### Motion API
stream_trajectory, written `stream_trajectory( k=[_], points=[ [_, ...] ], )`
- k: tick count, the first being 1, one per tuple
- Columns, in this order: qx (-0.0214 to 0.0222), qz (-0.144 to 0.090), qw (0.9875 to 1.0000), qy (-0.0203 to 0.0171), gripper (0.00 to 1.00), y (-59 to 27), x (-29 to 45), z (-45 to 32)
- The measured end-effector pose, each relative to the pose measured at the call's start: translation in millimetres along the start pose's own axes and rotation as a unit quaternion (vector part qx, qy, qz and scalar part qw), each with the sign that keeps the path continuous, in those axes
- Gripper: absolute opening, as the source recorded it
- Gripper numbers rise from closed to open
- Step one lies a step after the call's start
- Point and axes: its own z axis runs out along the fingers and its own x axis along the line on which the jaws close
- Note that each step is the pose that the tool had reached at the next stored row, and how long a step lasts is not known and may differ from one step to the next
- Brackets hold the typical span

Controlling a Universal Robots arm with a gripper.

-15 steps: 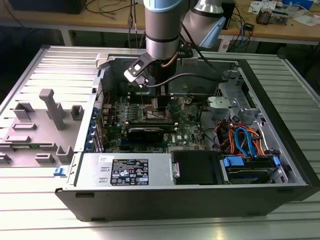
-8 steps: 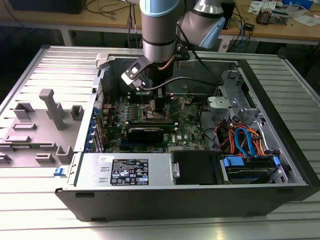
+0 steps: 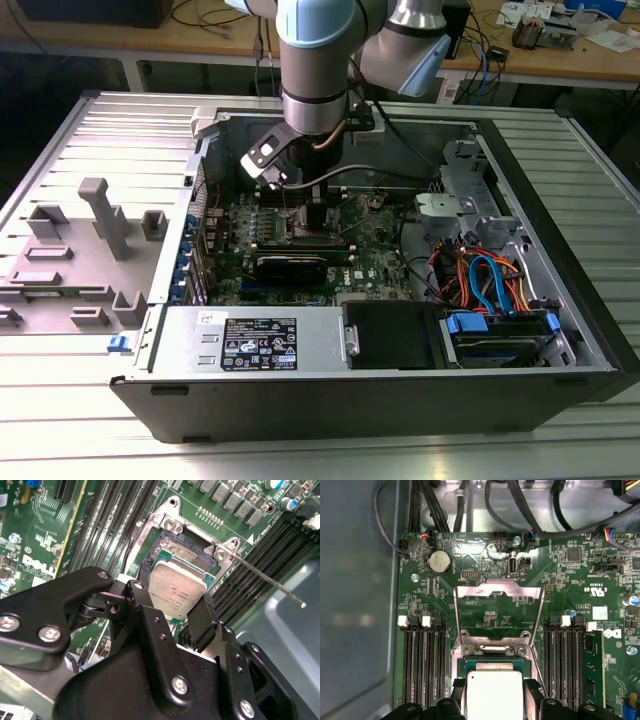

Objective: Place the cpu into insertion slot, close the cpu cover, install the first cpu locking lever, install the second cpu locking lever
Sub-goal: 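Place the cpu into insertion slot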

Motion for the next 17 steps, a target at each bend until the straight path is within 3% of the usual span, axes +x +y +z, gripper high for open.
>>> stream_trajectory(
  k=[4, 17],
  points=[
    [-0.0001, 0.0, 1.0, 0.0032, 0.54, -2.4, 0.0, 3.1],
    [-0.0001, 0.0, 1.0, 0.0031, 0.54, -2.6, -0.1, 5.1]
  ],
)
